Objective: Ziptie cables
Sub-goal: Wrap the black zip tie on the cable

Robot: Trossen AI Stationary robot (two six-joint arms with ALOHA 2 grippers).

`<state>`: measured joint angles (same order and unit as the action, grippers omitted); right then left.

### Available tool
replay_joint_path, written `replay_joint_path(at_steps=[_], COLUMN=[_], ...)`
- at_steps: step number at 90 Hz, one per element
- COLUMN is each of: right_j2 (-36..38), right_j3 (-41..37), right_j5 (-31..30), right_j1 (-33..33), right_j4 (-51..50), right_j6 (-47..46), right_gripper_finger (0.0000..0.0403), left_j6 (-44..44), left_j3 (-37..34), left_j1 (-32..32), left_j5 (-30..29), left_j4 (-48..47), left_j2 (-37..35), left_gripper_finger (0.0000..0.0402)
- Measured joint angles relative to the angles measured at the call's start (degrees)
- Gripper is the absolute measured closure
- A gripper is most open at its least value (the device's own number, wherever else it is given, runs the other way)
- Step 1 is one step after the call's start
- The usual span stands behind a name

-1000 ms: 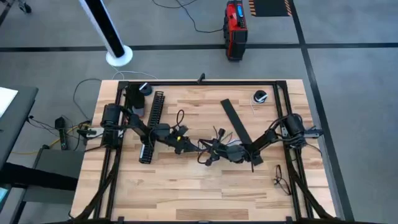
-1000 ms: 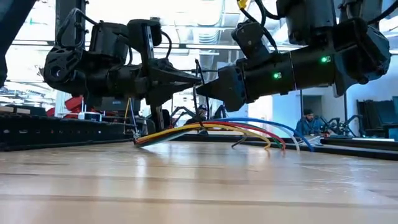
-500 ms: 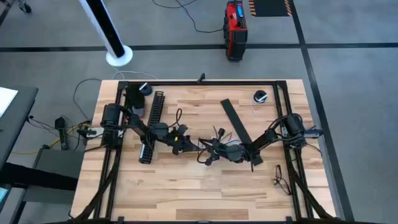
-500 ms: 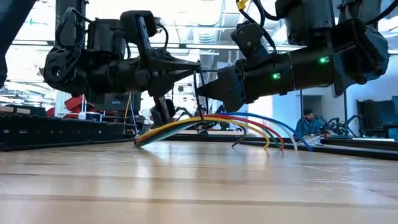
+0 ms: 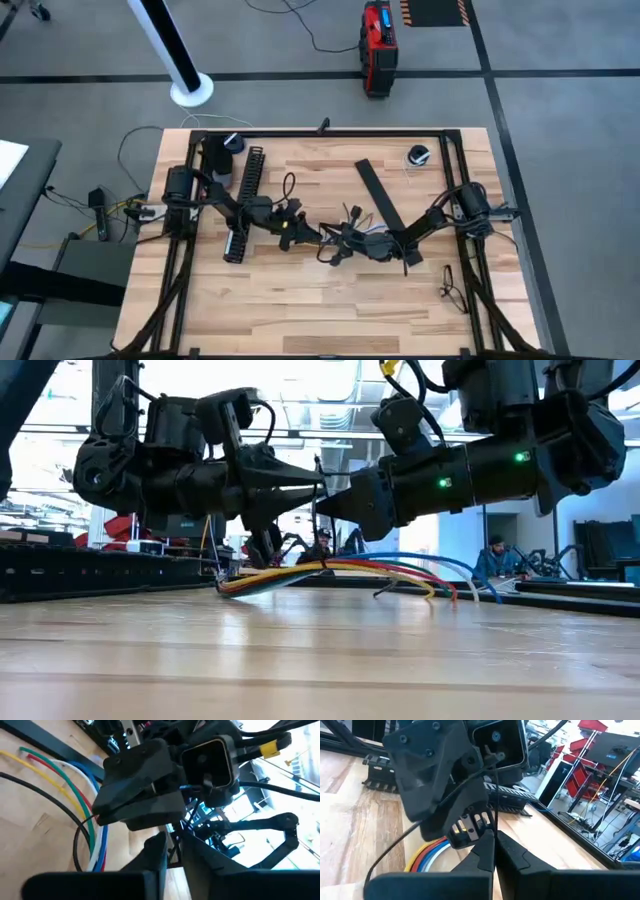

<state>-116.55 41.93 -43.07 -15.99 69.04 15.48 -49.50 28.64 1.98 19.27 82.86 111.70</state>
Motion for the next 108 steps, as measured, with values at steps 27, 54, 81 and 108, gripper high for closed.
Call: replay_joint_path(at_steps=[27,54,81,108], right_j2=[0.0,0.0,0.0,0.0], right_j3=[0.0,0.0,0.0,1.3], right_j5=[0.9,1.0,1.2,2.2], right_j1=[0.0,0.0,0.1,0.3], right_j4=[-0.1,-0.1,-0.6,-0.2], right_j6=[-0.5,-0.2,1.8,4.4], right_gripper_finger=[0.0403,0.0403,0.0403,0.0403], left_j6=[-1.5,-3.4,-5.5,-5.6], left_j3=[0.0,0.0,0.0,0.0], left_j1=[0.8,1.1,1.1,1.1], left_j5=[-1.6,-0.7,0.9,1.7], left_j4=[0.3,1.6,4.5,1.7], left_j2=[0.0,0.0,0.0,0.0], left_gripper_finger=[0.0306,0.0394,0.0400,0.0401])
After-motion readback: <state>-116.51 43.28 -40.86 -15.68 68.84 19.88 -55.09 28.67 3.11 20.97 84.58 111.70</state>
